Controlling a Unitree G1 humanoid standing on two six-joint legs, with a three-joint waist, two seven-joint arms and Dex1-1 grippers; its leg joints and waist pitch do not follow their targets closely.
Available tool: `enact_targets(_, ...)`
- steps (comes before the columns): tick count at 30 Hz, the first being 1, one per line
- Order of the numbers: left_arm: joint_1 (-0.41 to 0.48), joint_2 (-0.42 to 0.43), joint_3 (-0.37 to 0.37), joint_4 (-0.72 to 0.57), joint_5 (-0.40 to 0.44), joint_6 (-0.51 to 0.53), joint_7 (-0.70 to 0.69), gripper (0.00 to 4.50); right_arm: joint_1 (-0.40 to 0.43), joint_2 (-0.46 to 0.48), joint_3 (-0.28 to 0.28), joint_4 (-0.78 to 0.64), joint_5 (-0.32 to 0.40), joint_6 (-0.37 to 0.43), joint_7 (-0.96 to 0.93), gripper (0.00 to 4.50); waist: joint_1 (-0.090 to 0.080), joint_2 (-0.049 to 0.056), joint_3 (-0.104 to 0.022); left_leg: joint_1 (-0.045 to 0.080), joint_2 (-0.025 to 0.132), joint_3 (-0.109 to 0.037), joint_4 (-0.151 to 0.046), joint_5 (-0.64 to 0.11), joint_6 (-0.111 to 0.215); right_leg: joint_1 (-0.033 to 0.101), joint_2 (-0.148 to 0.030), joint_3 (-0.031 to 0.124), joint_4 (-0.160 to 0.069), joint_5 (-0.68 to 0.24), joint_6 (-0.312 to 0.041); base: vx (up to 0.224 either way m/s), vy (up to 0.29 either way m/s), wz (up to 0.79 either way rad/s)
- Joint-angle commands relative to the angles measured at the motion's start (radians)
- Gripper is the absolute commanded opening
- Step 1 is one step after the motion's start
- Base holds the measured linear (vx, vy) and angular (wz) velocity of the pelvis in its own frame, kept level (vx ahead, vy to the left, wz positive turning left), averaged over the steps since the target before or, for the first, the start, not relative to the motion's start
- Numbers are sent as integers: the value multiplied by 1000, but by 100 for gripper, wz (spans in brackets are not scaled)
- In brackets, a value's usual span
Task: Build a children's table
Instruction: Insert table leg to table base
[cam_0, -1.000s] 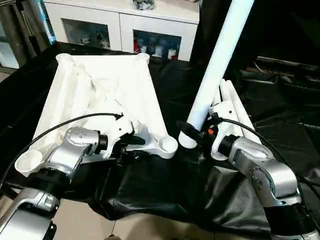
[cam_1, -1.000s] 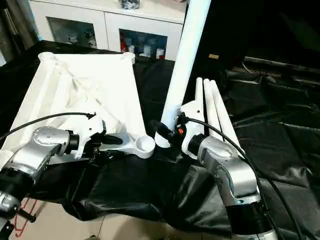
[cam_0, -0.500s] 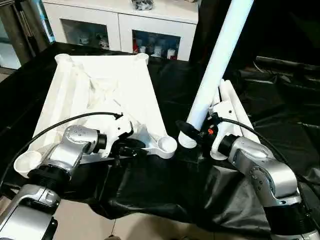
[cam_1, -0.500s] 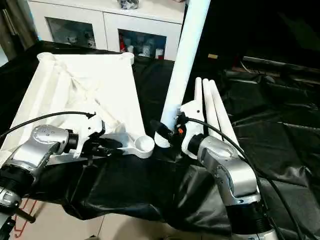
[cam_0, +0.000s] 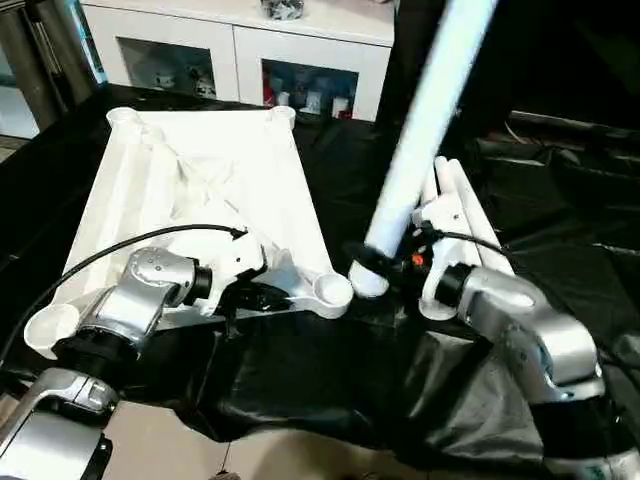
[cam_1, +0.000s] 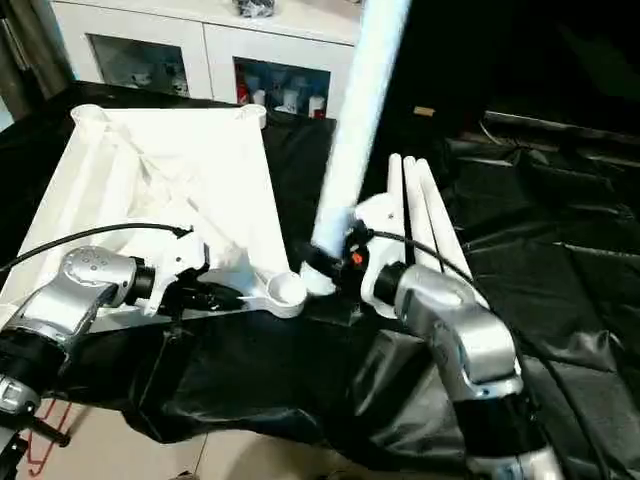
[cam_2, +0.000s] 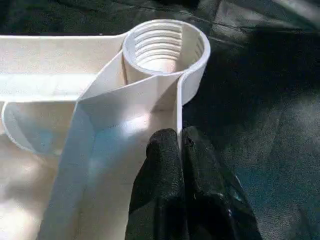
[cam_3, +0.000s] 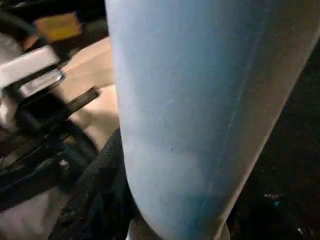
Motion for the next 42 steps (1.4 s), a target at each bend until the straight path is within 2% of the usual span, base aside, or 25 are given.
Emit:
enact_targets(1, 12, -7, -33, -24, 19, -1, -13, 1, -23, -6, 3, 11, 3, 6, 14, 193, 3, 21, -72, 2, 46, -12, -76, -112, -6, 62, -80, 51, -57, -145, -206, 0, 0, 0)
enact_targets(4, 19, -19, -42, -55, 27, 2, -6, 0, -40, 12, 6, 60, -10, -1, 21, 193, 3, 22, -73, 3, 46, -11, -76, -111, -8, 63, -81, 50, -55, -125, -223, 0, 0, 0)
enact_targets(5, 20, -22, -43, -61, 27, 4, -5, 0, -43, 14, 11, 70, -14, -5, 24, 193, 4, 21, -72, 6, 46, -9, -75, -117, -10, 61, -80, 51, -56, -130, -223, 0, 0, 0)
enact_targets(9, 17, -43, -53, -97, 31, 2, 3, 0, -53, 24, 43, 123, -34, -30, 35, 193, 8, 20, -72, 4, 46, -9, -76, -114, -11, 63, -81, 51, -56, -134, -222, 0, 0, 0)
enact_targets(15, 17, -56, -58, -128, 43, 3, -1, 0, -70, 33, 66, 158, -48, -28, 57, 193, 9, 19, -69, 4, 47, -11, -77, -134, -16, 62, -81, 51, -62, -189, -199, 0, 0, 0)
enact_targets(19, 13, -57, -59, -126, 46, 0, 1, 0, -74, 33, 65, 169, -51, -36, 59, 193, 9, 20, -70, 5, 46, -10, -77, -137, -18, 60, -81, 51, -64, -203, -193, 0, 0, 0)
enact_targets(21, 9, -54, -59, -121, 47, -1, 1, 0, -80, 32, 67, 199, -60, -53, 61, 193, 9, 25, -71, 3, 46, -11, -76, -131, -19, 61, -81, 50, -62, -179, -197, 0, 0, 0)
enact_targets(25, 6, -54, -55, -114, 54, -4, 1, 0, -82, 29, 68, 214, -67, -55, 68, 193, 7, 23, -71, 3, 45, -11, -77, -133, -20, 63, -79, 50, -61, -168, -203, 0, 0, 0)
enact_targets(32, -6, -54, -49, -89, 61, -8, 1, 0, -65, -2, 67, 186, -60, -27, 93, 193, 8, 30, -70, 5, 44, -12, -77, -154, -22, 63, -77, 49, -66, -189, -200, 0, 0, 0)
enact_targets(34, -7, -54, -49, -86, 62, -10, 2, 0, -63, -6, 67, 184, -59, -25, 96, 193, 8, 27, -71, 3, 44, -13, -77, -150, -20, 65, -79, 49, -64, -184, -202, 0, 0, 0)
enact_targets(38, -12, -56, -48, -74, 66, -14, 4, 0, -58, -15, 64, 170, -58, -15, 105, 193, 8, 30, -70, 4, 45, -12, -76, -144, -15, 63, -78, 49, -64, -182, -205, 0, 0, 0)
enact_targets(42, -16, -59, -47, -70, 67, -17, 3, 0, -67, -3, 53, 196, -63, -39, 91, 193, 8, 30, -70, 3, 45, -13, -76, -152, -18, 64, -80, 49, -67, -208, -200, 0, 0, 0)
